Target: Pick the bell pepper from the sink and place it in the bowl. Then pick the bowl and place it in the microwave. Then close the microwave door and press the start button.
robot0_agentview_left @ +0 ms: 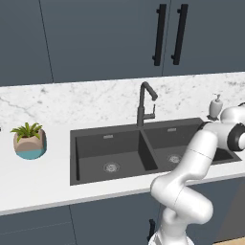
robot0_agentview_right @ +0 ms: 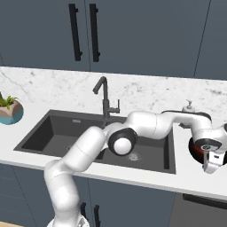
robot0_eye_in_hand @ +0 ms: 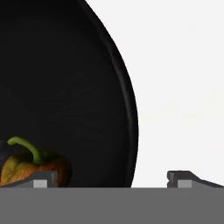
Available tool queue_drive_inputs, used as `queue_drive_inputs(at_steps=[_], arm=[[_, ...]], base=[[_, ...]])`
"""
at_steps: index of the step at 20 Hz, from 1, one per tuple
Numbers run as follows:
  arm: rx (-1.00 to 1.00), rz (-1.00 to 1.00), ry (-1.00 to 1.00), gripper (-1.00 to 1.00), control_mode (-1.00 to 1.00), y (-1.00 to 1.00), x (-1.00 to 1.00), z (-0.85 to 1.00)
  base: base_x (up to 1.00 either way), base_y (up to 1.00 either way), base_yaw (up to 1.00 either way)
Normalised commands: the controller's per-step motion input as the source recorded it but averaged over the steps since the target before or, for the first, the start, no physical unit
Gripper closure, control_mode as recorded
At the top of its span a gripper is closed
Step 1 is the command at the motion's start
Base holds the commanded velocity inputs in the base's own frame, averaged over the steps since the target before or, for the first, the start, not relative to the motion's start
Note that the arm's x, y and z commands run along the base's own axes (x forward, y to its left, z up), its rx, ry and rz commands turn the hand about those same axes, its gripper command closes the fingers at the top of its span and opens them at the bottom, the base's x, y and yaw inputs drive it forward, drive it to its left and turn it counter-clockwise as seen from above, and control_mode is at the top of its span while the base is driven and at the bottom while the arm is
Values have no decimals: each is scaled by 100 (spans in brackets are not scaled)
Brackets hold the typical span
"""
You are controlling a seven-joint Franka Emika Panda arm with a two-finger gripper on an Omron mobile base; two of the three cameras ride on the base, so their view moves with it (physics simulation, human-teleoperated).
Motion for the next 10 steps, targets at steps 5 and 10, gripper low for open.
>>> queue_drive_inputs(at_steps=[5, 10], arm=[[1, 0, 0, -100, -100, 0, 15, -4], [0, -1, -2, 100, -100, 0, 1, -35]], base=[[0, 0, 0], [0, 0, 0]])
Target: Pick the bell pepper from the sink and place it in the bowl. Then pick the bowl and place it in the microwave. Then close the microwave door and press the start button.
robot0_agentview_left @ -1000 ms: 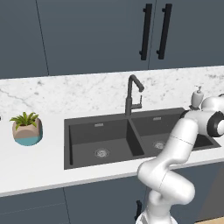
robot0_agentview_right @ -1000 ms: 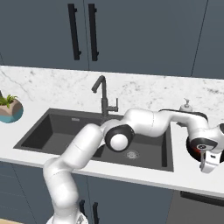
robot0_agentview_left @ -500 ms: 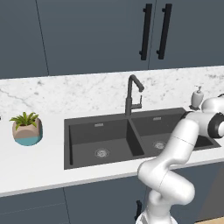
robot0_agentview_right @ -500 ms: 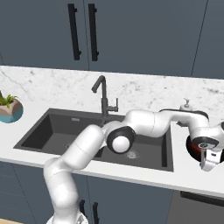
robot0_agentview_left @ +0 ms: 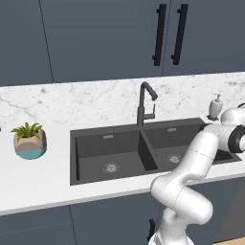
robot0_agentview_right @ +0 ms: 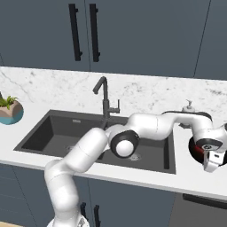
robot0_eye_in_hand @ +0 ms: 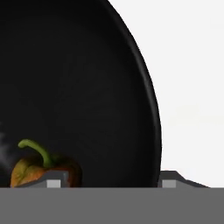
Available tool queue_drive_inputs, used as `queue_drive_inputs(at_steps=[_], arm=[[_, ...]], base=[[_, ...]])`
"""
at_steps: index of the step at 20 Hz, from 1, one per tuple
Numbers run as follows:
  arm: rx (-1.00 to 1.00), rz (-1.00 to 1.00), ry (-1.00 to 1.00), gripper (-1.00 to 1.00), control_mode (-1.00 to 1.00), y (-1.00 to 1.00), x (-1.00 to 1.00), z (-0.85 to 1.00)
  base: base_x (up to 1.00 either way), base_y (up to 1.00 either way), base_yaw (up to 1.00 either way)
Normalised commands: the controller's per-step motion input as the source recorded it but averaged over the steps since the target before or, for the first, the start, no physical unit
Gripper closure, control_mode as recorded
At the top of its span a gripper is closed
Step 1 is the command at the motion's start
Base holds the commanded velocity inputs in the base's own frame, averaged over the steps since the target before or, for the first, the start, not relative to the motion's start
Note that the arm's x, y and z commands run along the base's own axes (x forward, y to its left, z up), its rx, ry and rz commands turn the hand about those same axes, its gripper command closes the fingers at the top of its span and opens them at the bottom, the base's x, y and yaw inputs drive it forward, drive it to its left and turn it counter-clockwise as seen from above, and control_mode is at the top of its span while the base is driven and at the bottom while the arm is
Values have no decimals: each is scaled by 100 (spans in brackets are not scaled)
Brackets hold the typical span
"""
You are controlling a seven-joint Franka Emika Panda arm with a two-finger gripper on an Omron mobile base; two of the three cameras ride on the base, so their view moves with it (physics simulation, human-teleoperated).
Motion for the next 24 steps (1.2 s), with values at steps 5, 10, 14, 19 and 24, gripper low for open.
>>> queue_drive_inputs(at_steps=[5, 10, 14, 19, 24], arm=[[0, -5, -8, 100, -100, 0, -11, -35], [0, -2, -8, 100, -100, 3, -5, -8], [0, 0, -2, 100, -100, 14, -6, 8], [-1, 0, -15, 100, -100, 31, -30, 67], [-1, 1, -10, 100, -100, 46, -42, 73]], base=[[0, 0, 0], [0, 0, 0], [0, 0, 0], [0, 0, 0], [0, 0, 0]])
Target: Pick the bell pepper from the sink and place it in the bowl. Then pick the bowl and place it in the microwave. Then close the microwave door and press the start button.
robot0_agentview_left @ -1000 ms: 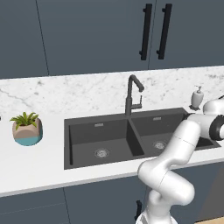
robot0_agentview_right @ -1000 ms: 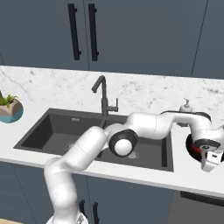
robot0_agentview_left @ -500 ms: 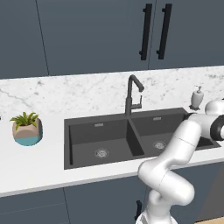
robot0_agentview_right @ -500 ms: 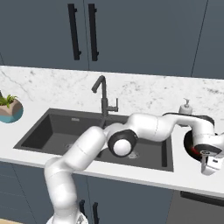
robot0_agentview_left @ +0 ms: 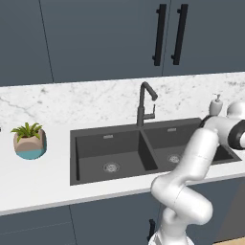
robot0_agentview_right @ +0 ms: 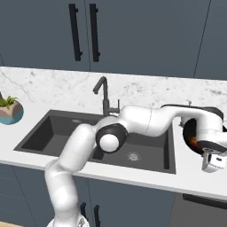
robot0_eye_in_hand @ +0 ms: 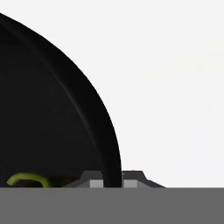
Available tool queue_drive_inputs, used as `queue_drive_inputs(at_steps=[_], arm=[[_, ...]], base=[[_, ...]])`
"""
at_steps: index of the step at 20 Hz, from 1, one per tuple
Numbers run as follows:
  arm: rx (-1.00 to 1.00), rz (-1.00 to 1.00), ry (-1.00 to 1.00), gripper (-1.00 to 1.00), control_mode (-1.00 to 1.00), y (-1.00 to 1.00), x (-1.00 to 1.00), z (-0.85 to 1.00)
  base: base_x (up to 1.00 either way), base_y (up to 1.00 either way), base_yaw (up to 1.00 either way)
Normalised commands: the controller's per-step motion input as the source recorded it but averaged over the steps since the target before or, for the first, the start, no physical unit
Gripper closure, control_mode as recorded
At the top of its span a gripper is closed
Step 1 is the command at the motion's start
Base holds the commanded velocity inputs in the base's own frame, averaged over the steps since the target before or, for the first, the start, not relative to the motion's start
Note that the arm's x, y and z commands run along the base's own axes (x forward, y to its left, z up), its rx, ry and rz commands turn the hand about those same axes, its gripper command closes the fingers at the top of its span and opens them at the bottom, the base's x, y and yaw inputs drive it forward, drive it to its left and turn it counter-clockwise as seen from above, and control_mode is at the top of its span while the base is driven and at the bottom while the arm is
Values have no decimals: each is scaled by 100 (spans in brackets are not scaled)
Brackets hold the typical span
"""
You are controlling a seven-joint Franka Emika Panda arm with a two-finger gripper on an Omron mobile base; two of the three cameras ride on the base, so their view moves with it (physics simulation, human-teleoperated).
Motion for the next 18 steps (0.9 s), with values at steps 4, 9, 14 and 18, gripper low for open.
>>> queue_drive_inputs(at_steps=[4, 9, 14, 18], arm=[[-1, 3, 0, 100, -100, 85, -27, 23], [-4, 4, 1, 100, -100, 94, -26, 18], [-3, 4, 1, 100, -100, 70, -39, 35], [0, 6, 10, 100, -100, 74, -32, 23]], base=[[0, 0, 0], [0, 0, 0], [0, 0, 0], [0, 0, 0]])
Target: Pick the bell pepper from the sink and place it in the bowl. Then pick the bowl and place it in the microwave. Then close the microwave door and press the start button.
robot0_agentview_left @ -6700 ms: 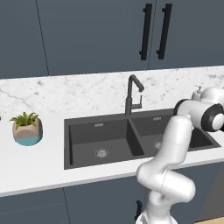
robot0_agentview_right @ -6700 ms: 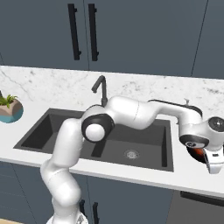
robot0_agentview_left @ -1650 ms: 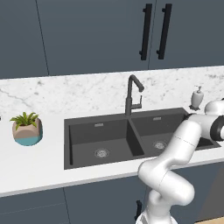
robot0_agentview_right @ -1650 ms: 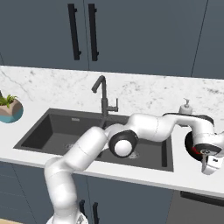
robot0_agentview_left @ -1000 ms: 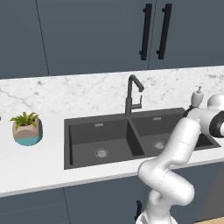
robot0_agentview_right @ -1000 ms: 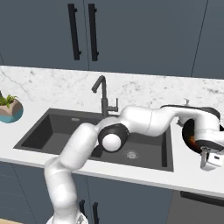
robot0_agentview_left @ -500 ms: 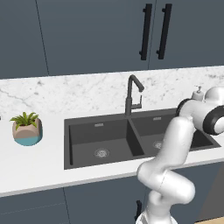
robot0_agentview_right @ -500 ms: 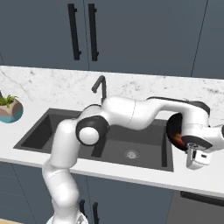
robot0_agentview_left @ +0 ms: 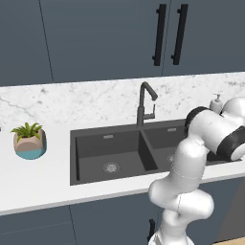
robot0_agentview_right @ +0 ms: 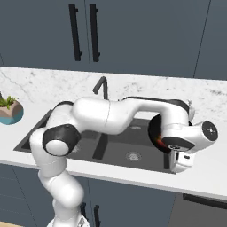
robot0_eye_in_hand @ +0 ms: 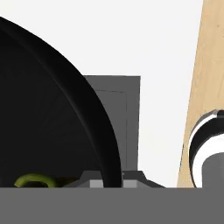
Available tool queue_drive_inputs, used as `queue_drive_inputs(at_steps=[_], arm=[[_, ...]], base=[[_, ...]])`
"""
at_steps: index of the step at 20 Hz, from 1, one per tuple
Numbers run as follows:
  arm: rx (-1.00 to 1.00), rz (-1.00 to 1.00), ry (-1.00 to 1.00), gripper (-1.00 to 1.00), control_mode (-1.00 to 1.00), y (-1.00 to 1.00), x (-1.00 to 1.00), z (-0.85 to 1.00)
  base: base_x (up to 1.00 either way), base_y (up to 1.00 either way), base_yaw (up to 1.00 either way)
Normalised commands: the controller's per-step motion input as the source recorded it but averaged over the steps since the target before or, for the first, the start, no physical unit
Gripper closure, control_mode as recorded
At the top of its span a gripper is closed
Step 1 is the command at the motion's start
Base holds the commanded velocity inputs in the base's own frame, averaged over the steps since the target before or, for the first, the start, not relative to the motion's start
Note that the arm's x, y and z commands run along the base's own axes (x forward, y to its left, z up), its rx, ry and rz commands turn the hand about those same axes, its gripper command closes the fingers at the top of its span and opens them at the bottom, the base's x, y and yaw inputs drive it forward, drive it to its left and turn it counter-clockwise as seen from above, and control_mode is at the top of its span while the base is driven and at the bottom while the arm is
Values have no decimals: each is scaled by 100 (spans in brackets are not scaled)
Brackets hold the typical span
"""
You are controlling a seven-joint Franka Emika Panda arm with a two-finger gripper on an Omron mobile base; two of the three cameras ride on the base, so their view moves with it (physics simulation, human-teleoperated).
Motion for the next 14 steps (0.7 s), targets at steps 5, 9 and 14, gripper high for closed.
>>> queue_drive_inputs(at_steps=[5, 9, 14], arm=[[0, 6, 11, 100, -100, 85, -23, 23], [-1, 9, 5, 100, -100, 98, -11, 32], [-1, 8, 2, 100, -100, 99, -20, 34]], base=[[0, 0, 0], [0, 0, 0], [0, 0, 0]])
